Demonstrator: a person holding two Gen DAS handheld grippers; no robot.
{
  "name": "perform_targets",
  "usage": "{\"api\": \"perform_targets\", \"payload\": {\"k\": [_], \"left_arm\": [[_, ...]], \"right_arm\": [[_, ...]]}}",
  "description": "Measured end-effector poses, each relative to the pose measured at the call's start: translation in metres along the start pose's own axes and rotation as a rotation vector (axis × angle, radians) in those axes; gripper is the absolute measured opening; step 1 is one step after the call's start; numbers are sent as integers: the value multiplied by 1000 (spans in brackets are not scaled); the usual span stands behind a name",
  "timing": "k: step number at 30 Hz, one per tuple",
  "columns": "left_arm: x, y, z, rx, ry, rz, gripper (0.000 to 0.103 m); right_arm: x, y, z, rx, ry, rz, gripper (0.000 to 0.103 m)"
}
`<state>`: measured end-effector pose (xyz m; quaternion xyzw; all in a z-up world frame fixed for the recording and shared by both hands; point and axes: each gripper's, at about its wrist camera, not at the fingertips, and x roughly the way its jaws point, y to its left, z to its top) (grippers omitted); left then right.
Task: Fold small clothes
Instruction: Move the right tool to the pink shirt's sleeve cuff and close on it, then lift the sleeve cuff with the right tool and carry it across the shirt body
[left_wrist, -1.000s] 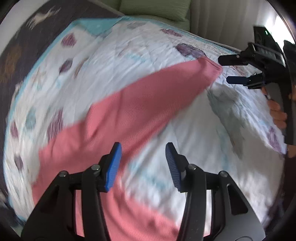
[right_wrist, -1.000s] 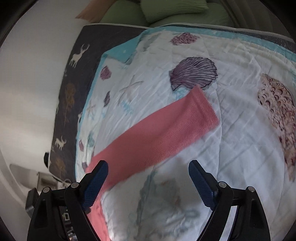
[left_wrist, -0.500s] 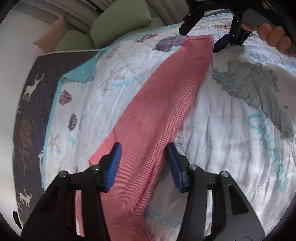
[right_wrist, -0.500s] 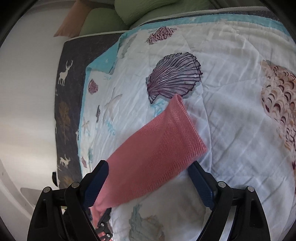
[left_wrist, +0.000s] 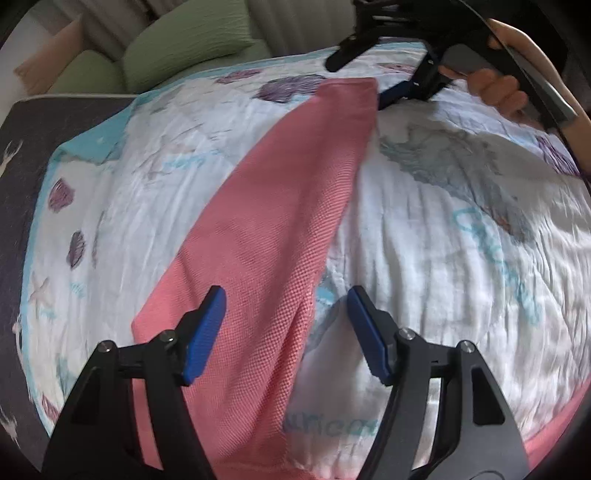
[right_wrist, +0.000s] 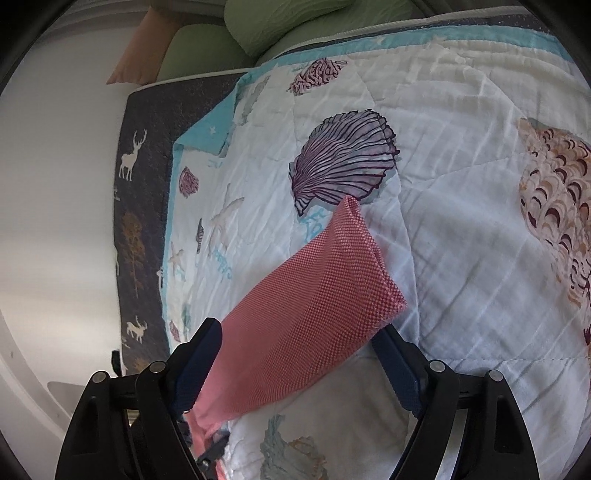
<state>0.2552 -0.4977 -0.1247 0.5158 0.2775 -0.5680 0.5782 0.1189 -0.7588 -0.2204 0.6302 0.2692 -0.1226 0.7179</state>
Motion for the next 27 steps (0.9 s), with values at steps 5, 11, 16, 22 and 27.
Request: {"api": "perform_targets", "payload": {"k": [5, 11, 16, 22, 27], "left_arm": [[8, 2, 8, -52, 11, -97, 37], [2, -12, 6, -58, -11, -10, 19], [-2, -15, 6, -148, -20, 49, 16], [-5, 2, 0, -308, -63, 2, 13], [-11, 11, -13, -424, -140, -36, 11]], "right_arm": [[6, 4, 4, -21, -5, -16, 85], [12, -4, 13, 10, -6, -51, 51], [16, -15, 19, 51, -17, -105, 6], [-3, 46, 13, -97, -91, -169, 4], [-17, 127, 3, -251, -121, -153, 4]]}}
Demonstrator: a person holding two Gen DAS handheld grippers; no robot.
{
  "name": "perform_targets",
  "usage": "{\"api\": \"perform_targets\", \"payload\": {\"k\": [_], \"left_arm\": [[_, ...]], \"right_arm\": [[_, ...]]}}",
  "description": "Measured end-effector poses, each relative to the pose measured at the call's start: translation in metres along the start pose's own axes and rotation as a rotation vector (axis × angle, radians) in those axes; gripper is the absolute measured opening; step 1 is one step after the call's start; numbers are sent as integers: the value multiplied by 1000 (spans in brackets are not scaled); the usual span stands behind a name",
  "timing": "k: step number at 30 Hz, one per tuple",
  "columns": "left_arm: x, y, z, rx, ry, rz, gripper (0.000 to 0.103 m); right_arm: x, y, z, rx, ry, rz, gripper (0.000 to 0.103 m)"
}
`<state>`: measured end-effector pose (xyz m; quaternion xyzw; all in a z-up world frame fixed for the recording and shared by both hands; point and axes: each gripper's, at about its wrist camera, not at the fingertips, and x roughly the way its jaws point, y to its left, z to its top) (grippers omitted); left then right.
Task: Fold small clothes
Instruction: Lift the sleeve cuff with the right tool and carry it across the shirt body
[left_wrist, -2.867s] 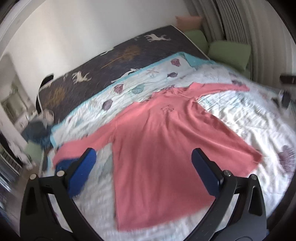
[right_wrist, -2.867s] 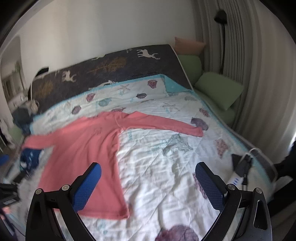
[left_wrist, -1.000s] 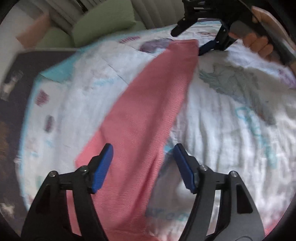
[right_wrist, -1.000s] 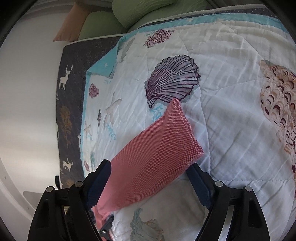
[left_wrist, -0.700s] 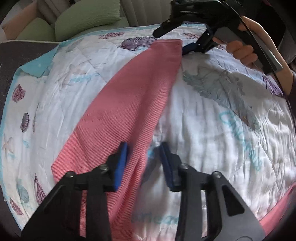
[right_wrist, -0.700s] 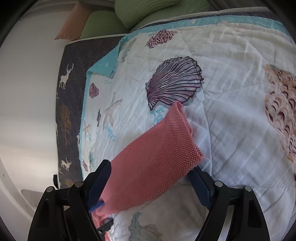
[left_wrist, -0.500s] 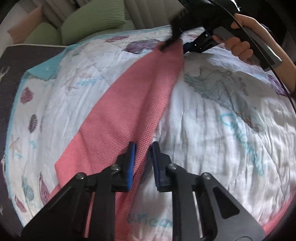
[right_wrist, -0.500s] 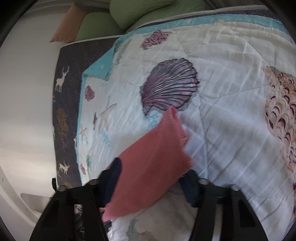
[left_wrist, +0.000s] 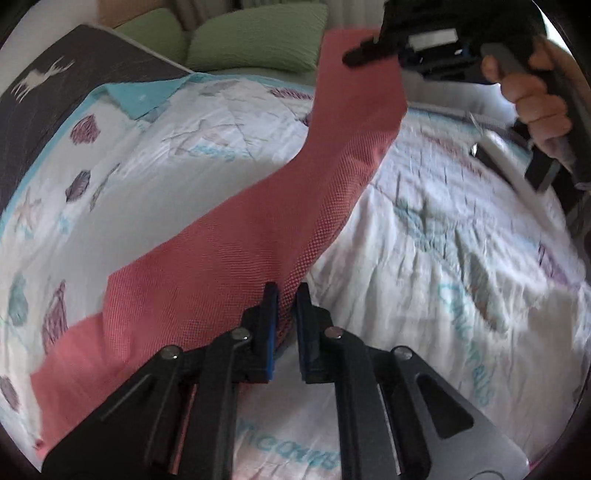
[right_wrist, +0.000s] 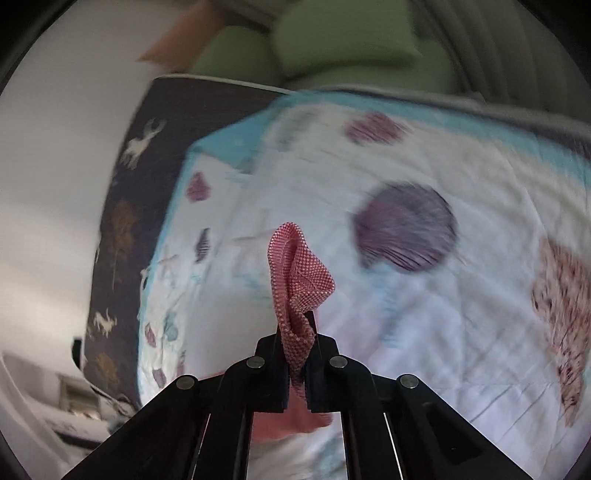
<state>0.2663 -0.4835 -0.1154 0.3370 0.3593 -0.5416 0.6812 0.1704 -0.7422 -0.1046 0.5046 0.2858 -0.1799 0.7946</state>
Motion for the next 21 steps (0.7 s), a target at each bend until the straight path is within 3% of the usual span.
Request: {"api": "perform_targets", "payload": {"k": [10, 17, 21], "left_arm": [[-31, 12, -10, -231, -154, -39, 11], [-50, 26, -22, -383, -221, -90, 11], [-65, 35, -27, -435, -270, -87, 11]], "right_arm": [[-21, 120, -8, -188, -4, 79, 4], [-25, 192, -30, -282, 23, 147, 4], [-27, 230, -49, -356, 20, 142, 4]]}}
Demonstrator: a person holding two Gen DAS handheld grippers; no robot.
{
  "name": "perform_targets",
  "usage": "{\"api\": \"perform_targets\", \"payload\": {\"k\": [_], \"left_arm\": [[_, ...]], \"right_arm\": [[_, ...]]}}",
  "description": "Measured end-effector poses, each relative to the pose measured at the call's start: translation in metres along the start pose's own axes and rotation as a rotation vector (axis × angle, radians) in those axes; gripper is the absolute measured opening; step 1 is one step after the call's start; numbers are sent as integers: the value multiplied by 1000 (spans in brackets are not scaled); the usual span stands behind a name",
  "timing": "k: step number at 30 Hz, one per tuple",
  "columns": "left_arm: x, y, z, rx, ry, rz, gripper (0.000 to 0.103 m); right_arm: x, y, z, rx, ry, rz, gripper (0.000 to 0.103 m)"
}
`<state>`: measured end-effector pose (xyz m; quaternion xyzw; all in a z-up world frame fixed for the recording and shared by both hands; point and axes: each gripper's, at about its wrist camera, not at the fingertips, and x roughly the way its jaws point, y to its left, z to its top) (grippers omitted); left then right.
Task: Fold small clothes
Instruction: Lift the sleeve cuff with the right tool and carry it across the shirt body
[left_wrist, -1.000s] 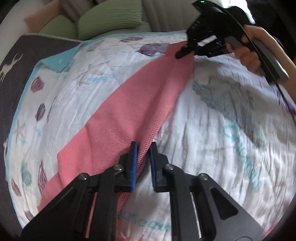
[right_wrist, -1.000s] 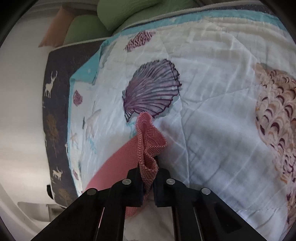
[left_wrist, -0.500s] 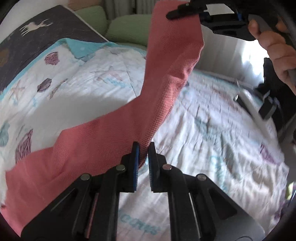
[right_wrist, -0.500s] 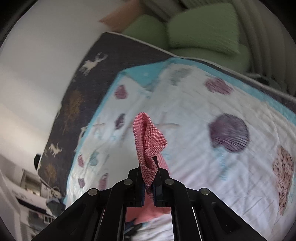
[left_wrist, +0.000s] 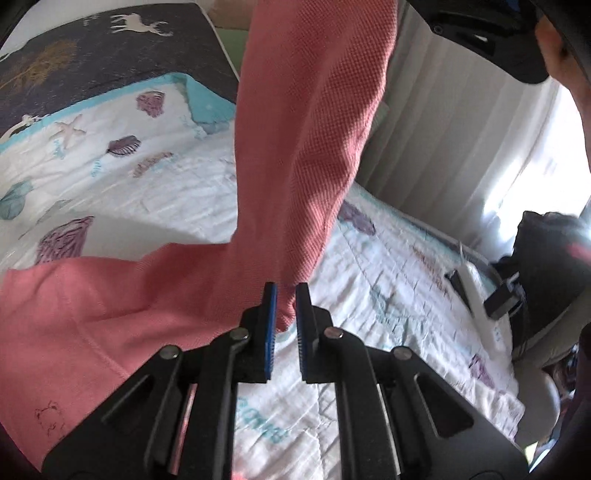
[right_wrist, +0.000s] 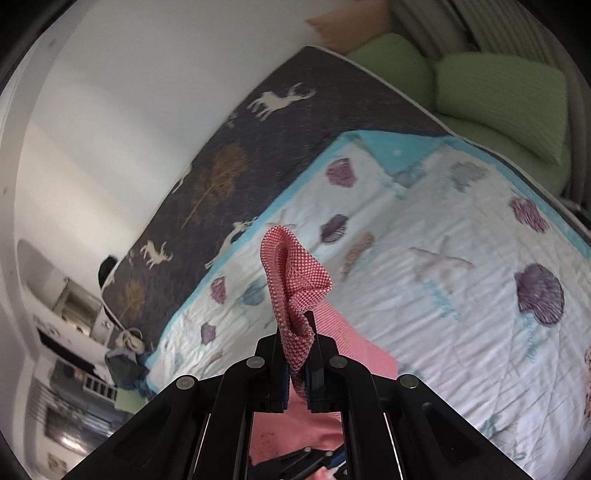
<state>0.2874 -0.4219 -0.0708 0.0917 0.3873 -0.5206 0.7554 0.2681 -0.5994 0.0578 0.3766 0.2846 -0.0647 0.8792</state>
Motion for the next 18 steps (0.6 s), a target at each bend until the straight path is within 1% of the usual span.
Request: {"api": "perform_targets", "payload": {"k": [2, 4, 6, 7, 8, 9, 10, 12, 14, 15, 17, 18], "left_arm": [[-13, 4, 1, -24, -37, -8, 11], [-28, 5, 2, -22, -73, 14, 12], [-40, 1, 4, -1, -106, 40, 24], [-45, -3, 5, 15, -122, 57, 28], [-51, -8, 6, 39, -145, 93, 39], [-56, -12, 7, 51, -166, 127, 53], [-60, -15, 7, 51, -196, 166, 59], [-69, -16, 8, 9, -252, 223, 72], [-78, -11, 9, -68, -306, 251, 75], [-79, -8, 11, -100, -320, 270, 75], [-82, 2, 15, -169, -327, 279, 74], [-85, 6, 17, -213, -332, 278, 72]], "right_arm": [[3, 17, -3, -26, 6, -1, 4], [4, 29, -6, -41, 14, 4, 4], [6, 42, -9, -56, 20, 21, 4], [6, 51, -11, -66, 21, 29, 4], [6, 57, -13, -73, 22, 32, 4], [6, 65, -15, -84, 25, 36, 4], [6, 73, -17, -93, 28, 40, 4], [5, 85, -20, -107, 32, 44, 4], [2, 100, -25, -123, 33, 45, 4], [2, 107, -28, -132, 37, 49, 4], [1, 122, -34, -147, 48, 70, 4], [2, 132, -38, -162, 57, 78, 4]]}}
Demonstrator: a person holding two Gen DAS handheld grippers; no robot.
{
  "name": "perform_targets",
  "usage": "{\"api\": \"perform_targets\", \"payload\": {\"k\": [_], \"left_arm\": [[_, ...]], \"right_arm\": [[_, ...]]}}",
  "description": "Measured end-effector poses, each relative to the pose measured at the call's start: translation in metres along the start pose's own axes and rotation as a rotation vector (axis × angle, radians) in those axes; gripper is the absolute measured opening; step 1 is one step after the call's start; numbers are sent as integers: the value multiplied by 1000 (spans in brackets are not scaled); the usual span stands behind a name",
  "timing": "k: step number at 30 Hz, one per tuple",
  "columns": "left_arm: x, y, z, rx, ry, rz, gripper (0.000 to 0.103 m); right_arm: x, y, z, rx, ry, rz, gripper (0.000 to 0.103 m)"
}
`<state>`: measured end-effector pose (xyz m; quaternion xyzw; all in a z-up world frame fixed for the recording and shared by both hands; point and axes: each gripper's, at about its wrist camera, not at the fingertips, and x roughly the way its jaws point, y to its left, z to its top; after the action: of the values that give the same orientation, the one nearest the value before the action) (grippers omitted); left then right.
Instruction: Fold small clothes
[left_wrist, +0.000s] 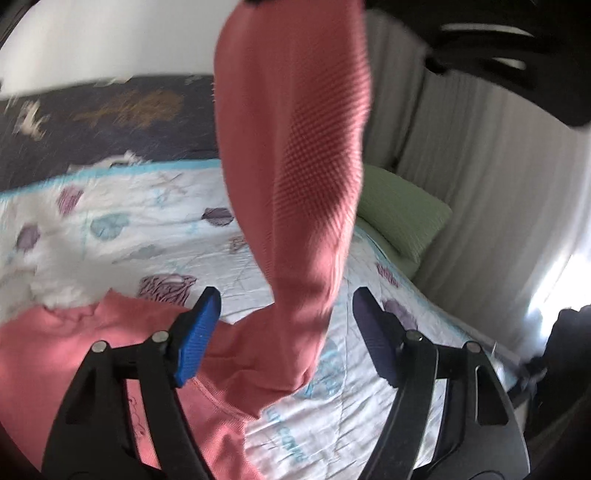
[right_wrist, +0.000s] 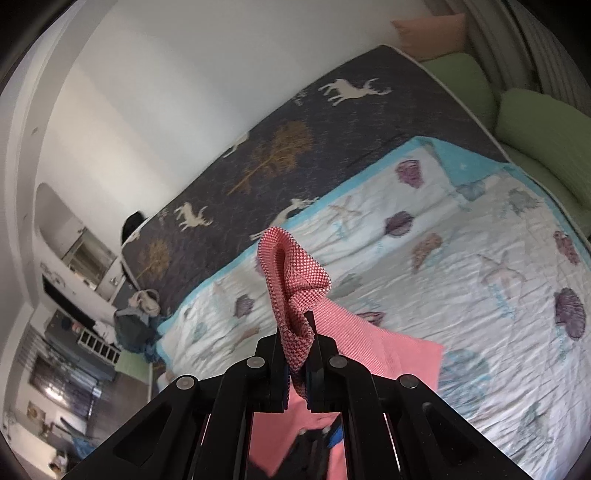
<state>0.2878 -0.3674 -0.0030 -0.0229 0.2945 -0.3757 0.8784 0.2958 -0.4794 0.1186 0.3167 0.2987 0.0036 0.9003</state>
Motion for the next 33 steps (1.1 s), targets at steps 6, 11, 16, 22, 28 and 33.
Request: {"api": "perform_targets", "payload": {"k": [6, 11, 16, 22, 28, 33], "left_arm": [[-32, 48, -1, -270, -89, 11, 71], [-36, 90, -22, -403, -51, -45, 64], [-46, 115, -34, -412, -50, 18, 64], [-55, 143, -44, -426, -23, 59, 47], [-53, 185, -75, -548, 36, 95, 47], [-47, 211, -106, -676, 85, 118, 47]], "right_arm": [[16, 51, -17, -102, 24, -34, 4], [44, 78, -39, -148, 87, -30, 4], [73, 100, -64, -192, 132, -39, 4], [112, 121, -90, -205, 182, -46, 4], [158, 146, -131, -243, 259, -23, 4], [206, 155, -167, -241, 372, -38, 4]]}}
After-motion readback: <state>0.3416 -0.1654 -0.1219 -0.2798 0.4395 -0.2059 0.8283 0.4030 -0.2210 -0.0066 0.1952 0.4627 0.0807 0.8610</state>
